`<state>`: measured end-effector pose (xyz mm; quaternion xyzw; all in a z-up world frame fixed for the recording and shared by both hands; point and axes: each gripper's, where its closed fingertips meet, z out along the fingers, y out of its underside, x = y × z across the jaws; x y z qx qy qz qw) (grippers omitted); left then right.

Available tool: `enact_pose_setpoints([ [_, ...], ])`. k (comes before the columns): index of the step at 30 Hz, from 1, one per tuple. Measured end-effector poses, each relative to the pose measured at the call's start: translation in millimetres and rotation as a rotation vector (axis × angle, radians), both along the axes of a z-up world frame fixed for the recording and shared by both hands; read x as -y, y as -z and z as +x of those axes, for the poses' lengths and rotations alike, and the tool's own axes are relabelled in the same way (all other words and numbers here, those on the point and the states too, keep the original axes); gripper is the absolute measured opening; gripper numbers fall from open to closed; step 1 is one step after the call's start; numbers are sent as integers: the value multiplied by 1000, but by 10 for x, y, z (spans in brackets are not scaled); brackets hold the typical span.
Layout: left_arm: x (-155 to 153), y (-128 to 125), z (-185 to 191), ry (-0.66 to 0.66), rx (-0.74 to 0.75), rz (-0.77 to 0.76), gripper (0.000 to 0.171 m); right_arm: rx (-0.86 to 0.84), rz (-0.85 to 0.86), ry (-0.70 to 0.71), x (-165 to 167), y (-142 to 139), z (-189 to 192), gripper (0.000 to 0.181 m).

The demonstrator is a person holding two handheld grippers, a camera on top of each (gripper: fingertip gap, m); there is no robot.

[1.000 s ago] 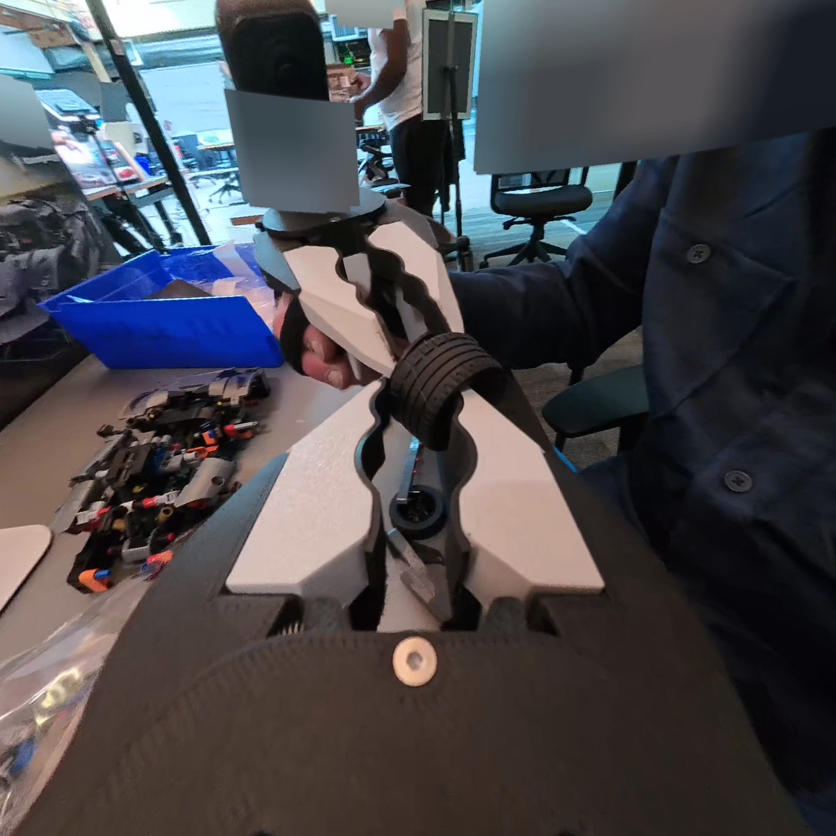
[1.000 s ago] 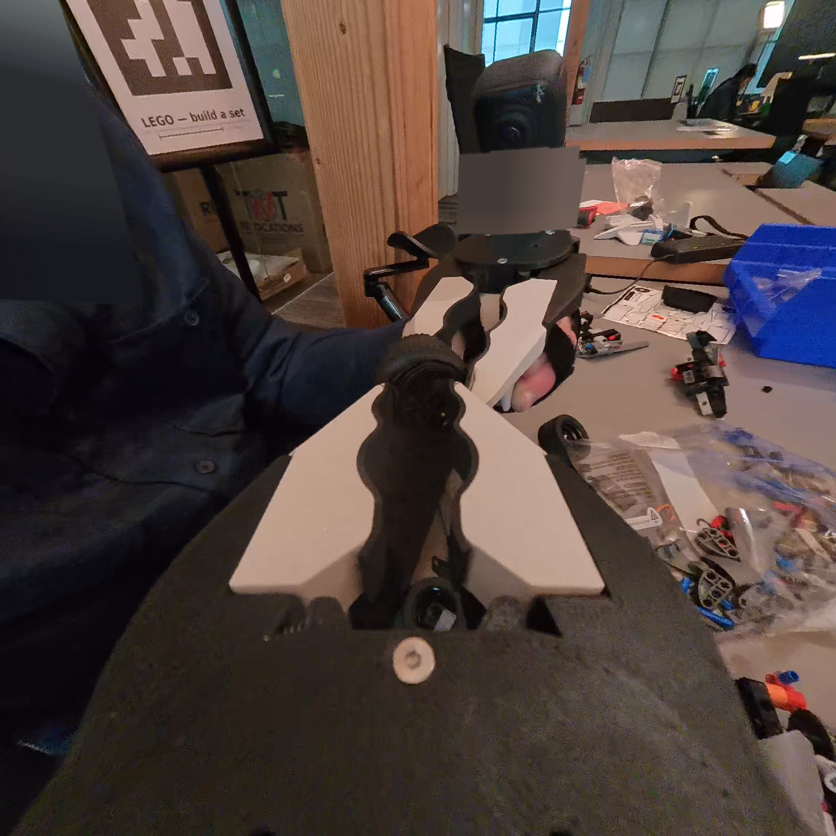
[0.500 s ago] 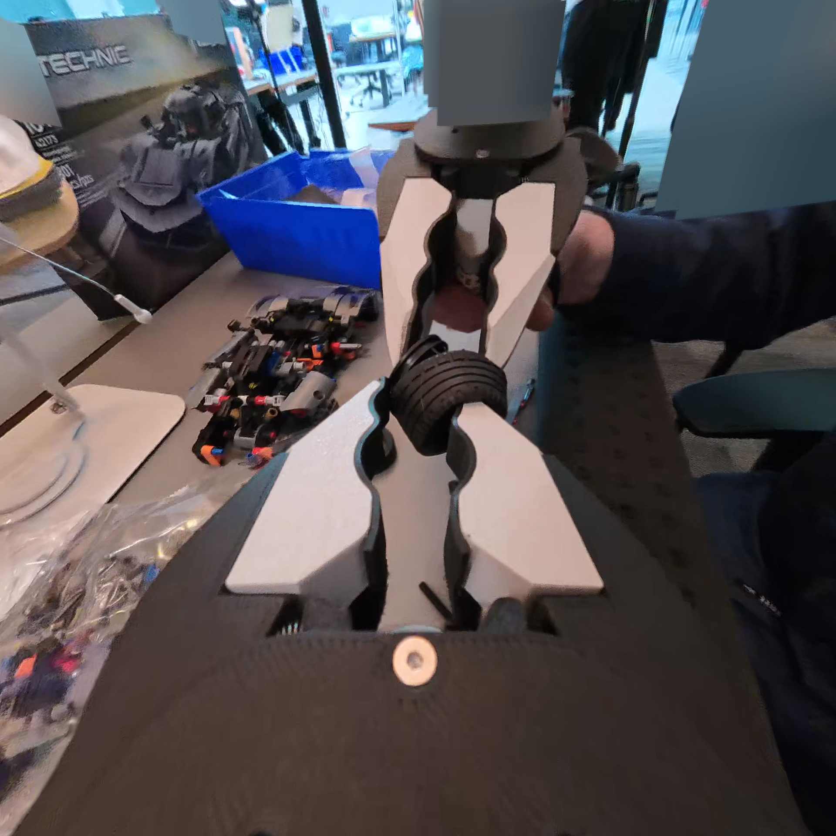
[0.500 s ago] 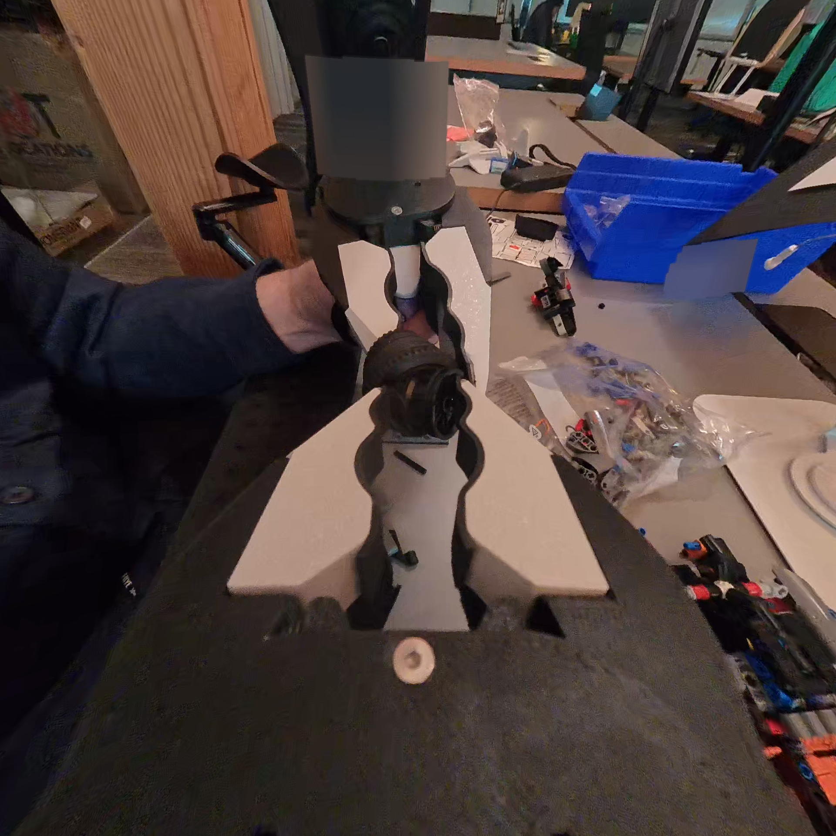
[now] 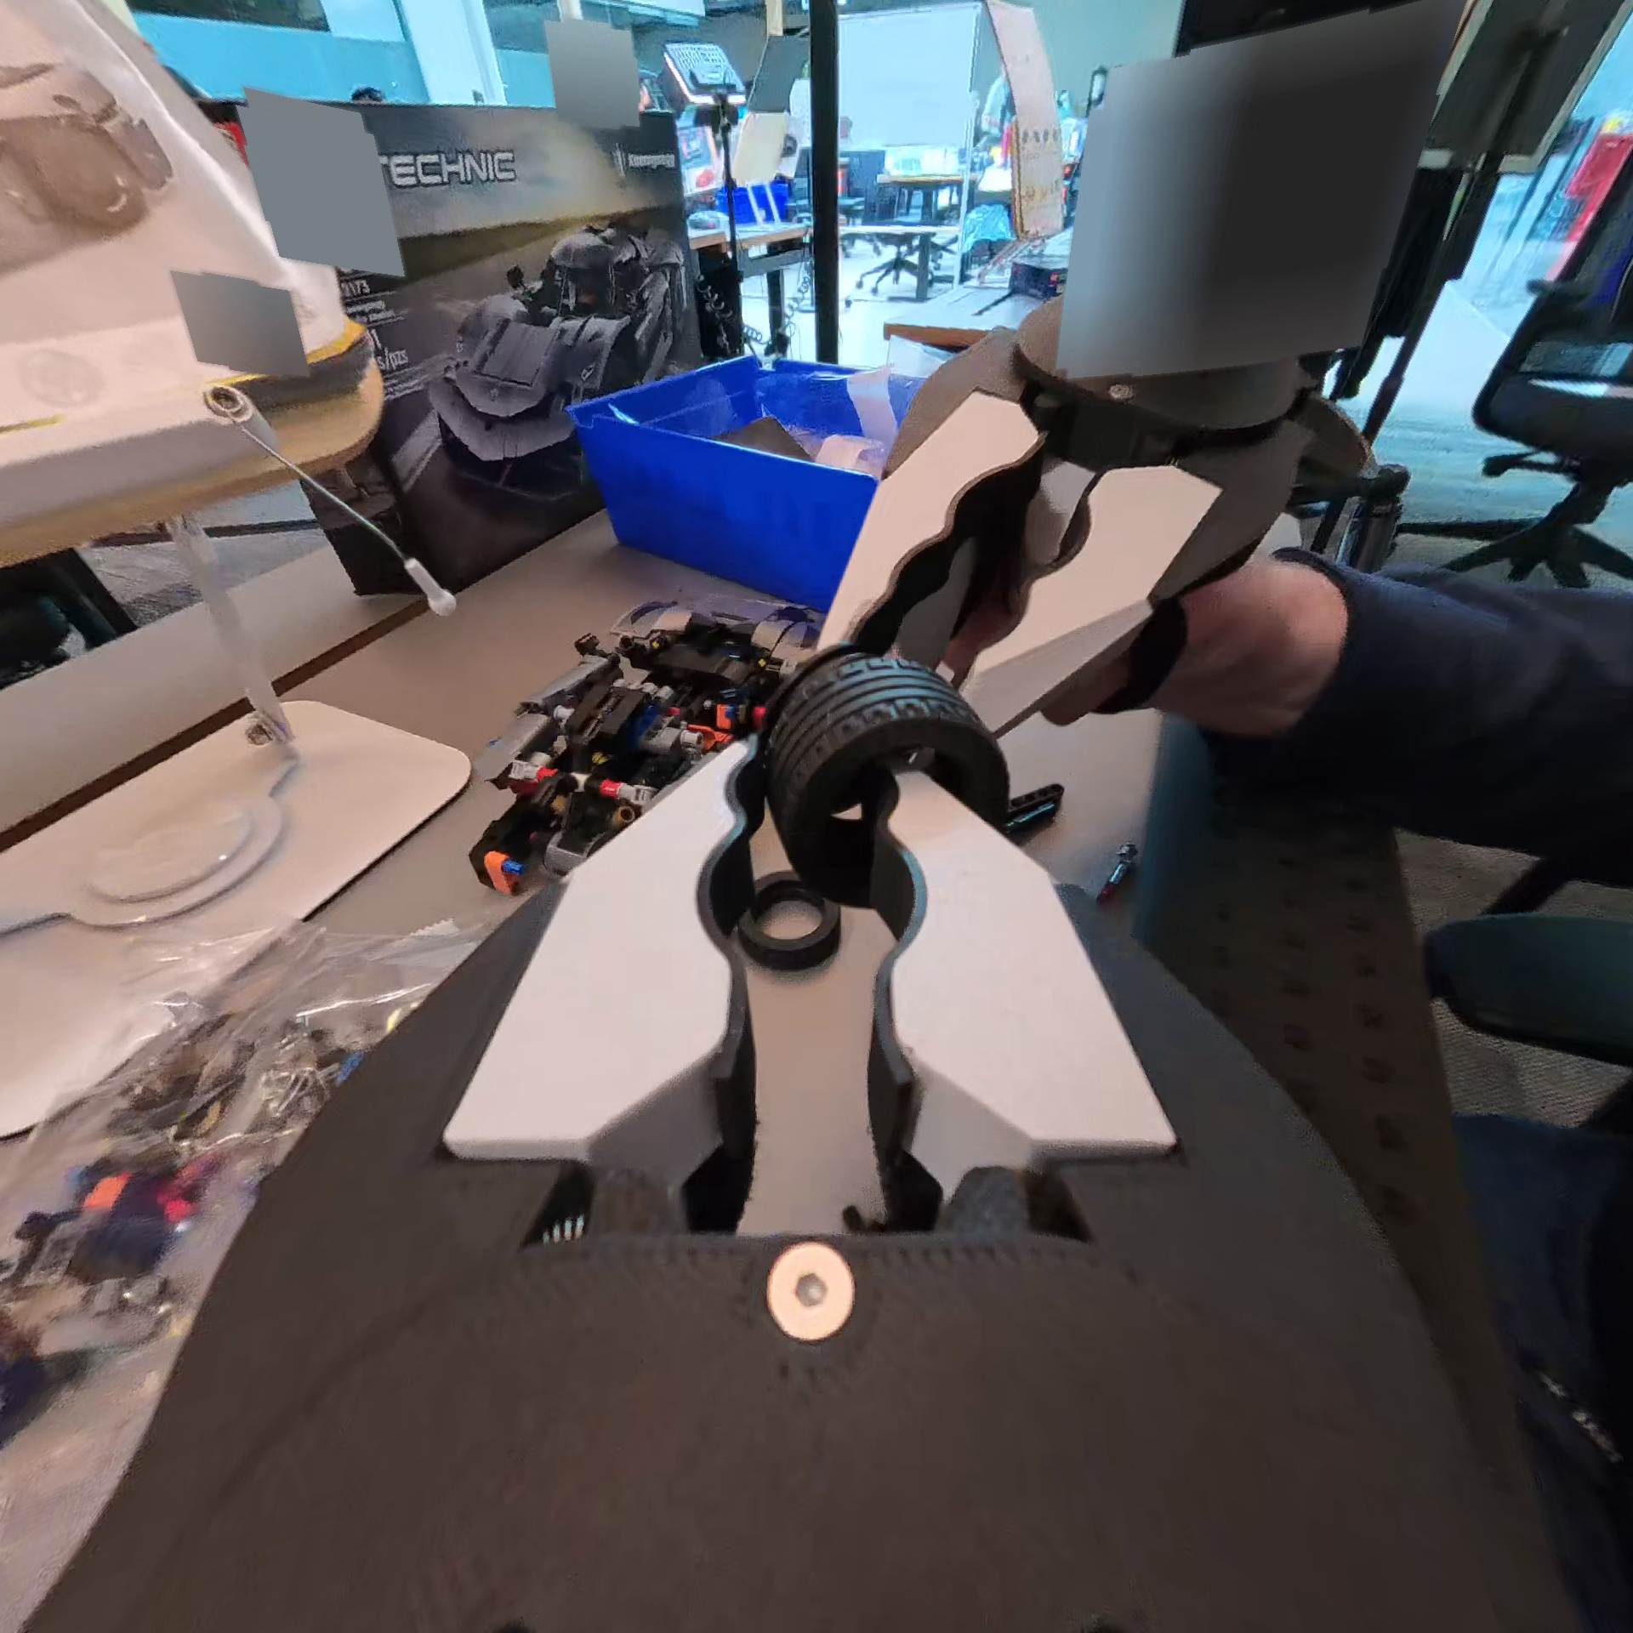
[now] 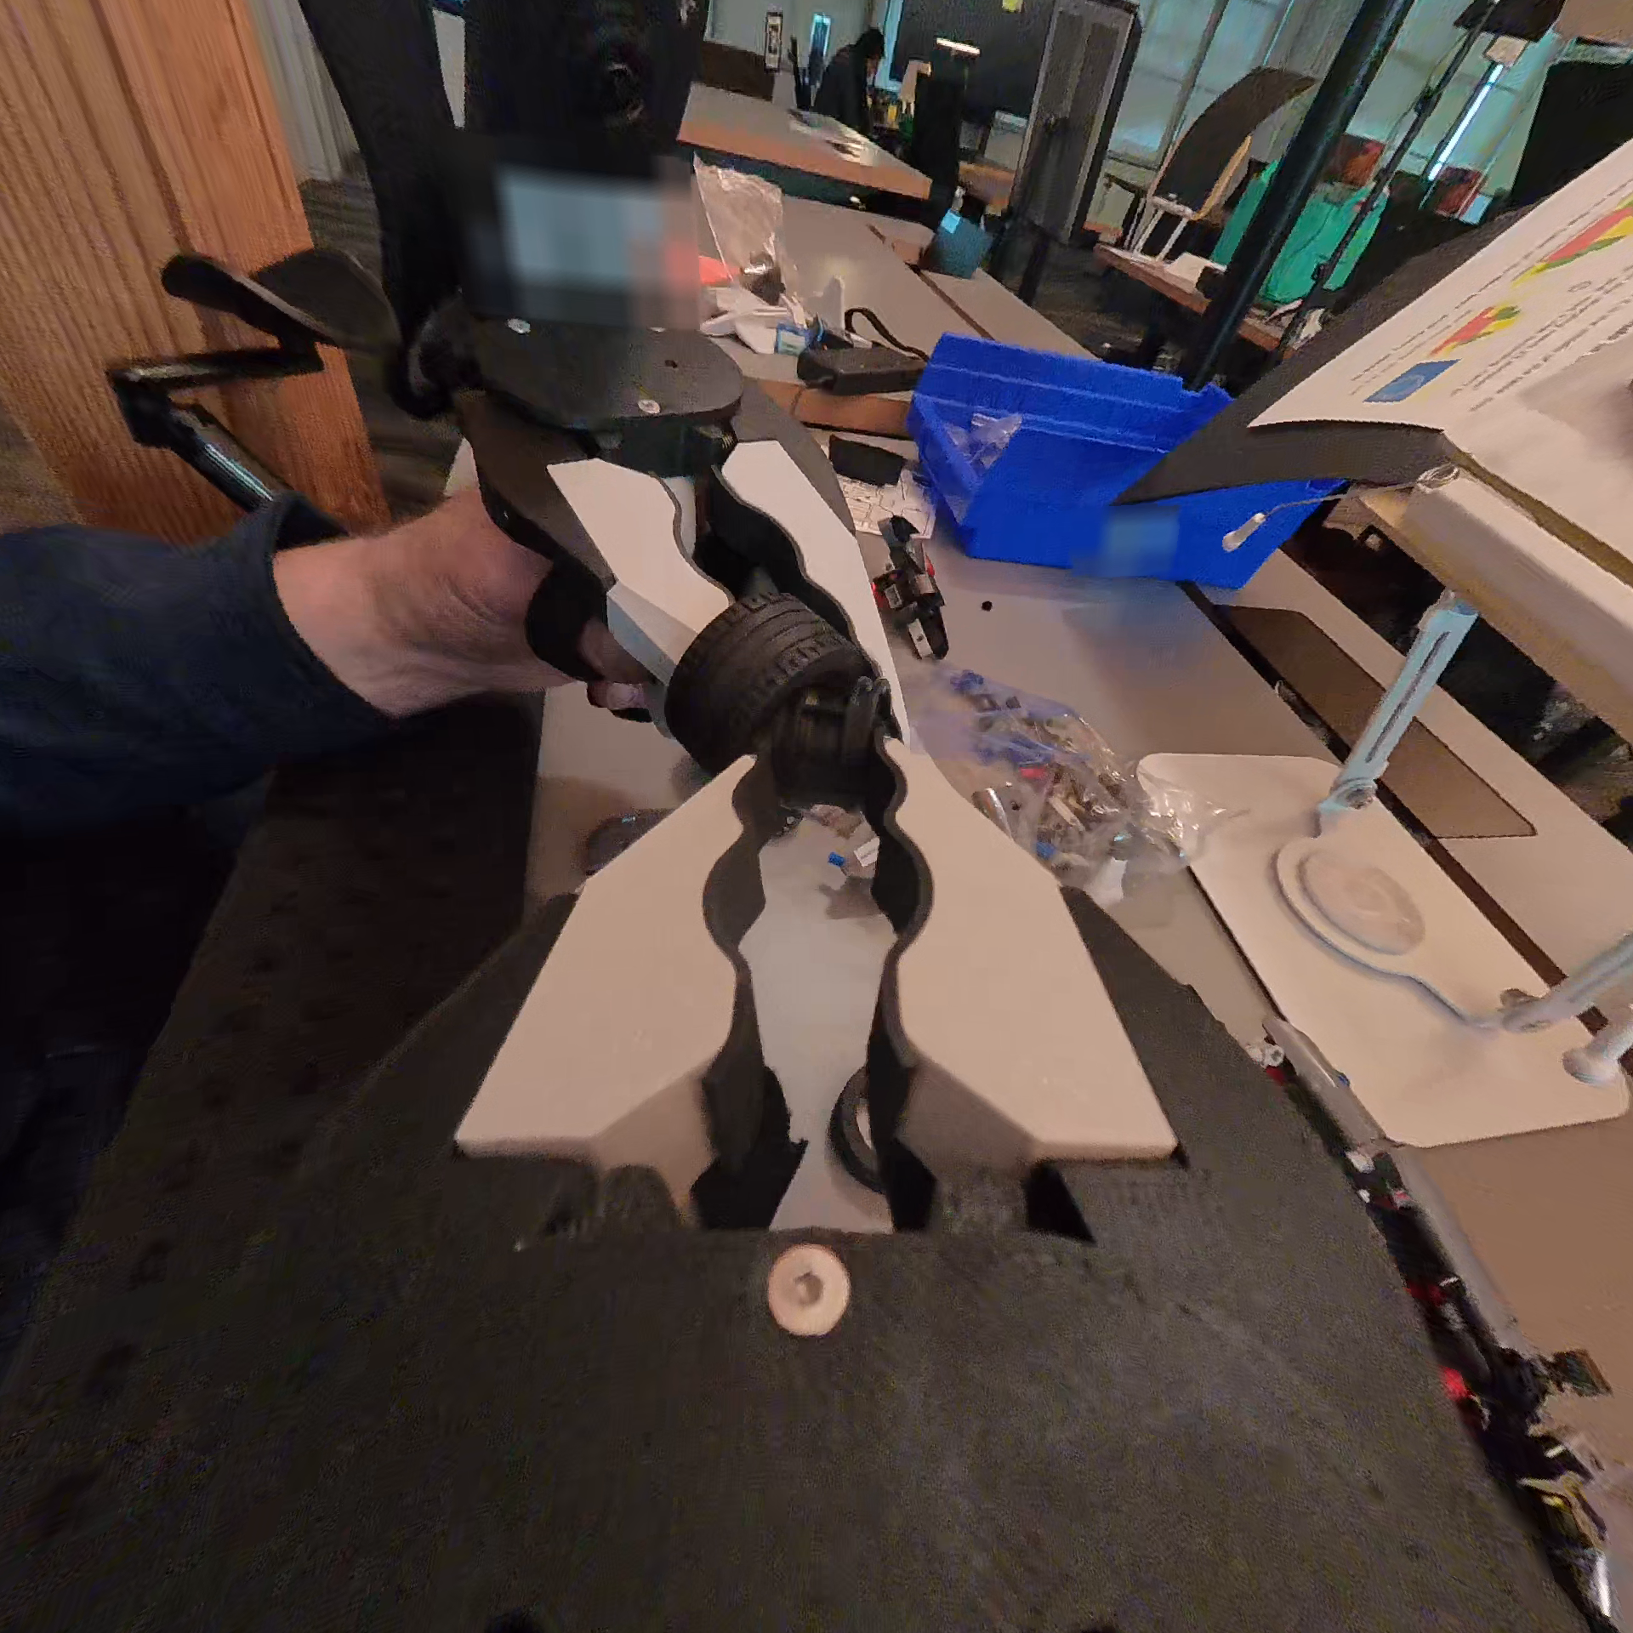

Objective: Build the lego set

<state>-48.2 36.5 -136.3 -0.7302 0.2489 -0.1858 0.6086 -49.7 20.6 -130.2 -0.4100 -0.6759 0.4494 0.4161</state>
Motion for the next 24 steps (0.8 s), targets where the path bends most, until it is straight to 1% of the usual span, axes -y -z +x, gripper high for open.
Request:
enact_pose_setpoints([
  [2, -5, 8, 1, -4, -21, 4, 18, -5, -17, 8, -5, -5, 2, 18],
  [4, 1, -27, 6, 1, 15, 16, 16, -35, -35, 35, -49, -63, 8, 18],
  [5, 1, -41, 5, -7, 6, 28, 11, -42, -38, 53, -93, -85, 15, 18],
  [7, -4, -54, -2, -18, -2, 45, 9, -45, -64, 51, -129, -87, 34, 18],
  [9, 2, -33, -17, -15, -8, 36, 8, -17, -56, 60, -183, -46, 54, 18],
  [11, 27, -19, -36, -12, -26, 32, 7, 4, -87, 64, -266, -24, 94, 18],
  [12, 39, 12, -35, -7, -40, 16, 7, 34, -101, 45, -277, 7, 128, 19],
  [14, 20, 180, -51, -28, -142, -47, 7, 104, -94, 27, -316, 129, 192, 19],
  [16, -5, 409, -30, -33, -284, -119, 8, 193, -55, -45, -222, 286, 277, 19],
  [19, -44, 771, -14, -43, -460, -251, 11, 408, 3, -32, -255, 736, 353, 19],
  [21, -56, 1035, -51, -57, -530, -368, 18, 525, 53, -45, -225, 988, 393, 19],
  [22, -53, 1133, -76, -65, -564, -406, 20, 558, 76, -48, -208, 1064, 395, 20],
  [23, -61, 1192, -98, -79, -587, -425, 21, 579, 86, -45, -198, 1115, 385, 20],
  [24, -61, 1236, -105, -85, -598, -446, 29, 600, 96, -28, -209, 1158, 366, 21],
])
